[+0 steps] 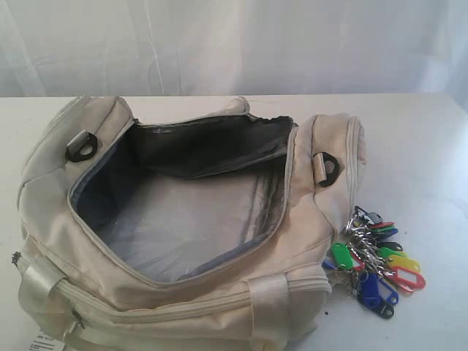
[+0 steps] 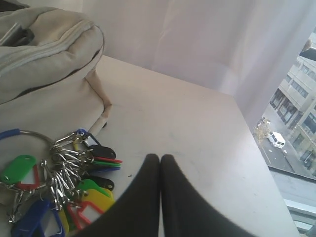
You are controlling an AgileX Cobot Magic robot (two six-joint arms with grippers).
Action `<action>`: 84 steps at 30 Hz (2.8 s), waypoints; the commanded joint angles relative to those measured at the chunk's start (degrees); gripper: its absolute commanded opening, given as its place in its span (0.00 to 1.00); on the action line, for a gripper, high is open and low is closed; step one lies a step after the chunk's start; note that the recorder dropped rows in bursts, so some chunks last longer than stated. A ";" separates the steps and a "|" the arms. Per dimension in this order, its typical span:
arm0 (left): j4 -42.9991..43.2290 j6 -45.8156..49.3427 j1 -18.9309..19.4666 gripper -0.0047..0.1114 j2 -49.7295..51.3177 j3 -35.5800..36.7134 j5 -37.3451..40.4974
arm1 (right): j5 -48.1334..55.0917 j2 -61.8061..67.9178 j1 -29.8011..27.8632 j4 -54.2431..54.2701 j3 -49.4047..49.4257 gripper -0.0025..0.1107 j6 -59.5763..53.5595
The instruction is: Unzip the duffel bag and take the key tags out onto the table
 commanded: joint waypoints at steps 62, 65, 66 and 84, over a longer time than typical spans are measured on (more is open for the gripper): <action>-0.40 -0.21 0.10 0.04 -0.23 0.21 0.11 | 5.80 -0.30 0.21 1.13 0.30 0.02 15.00; -0.40 -0.21 0.10 0.04 -0.23 0.21 0.31 | 5.80 -0.30 0.21 1.13 0.30 0.02 15.00; -0.40 -0.21 0.10 0.04 -0.23 0.21 0.31 | 5.80 -0.30 0.21 1.13 0.30 0.02 15.00; -0.40 -0.21 0.10 0.04 -0.23 0.21 0.31 | 5.80 -0.30 0.21 1.13 0.30 0.02 15.00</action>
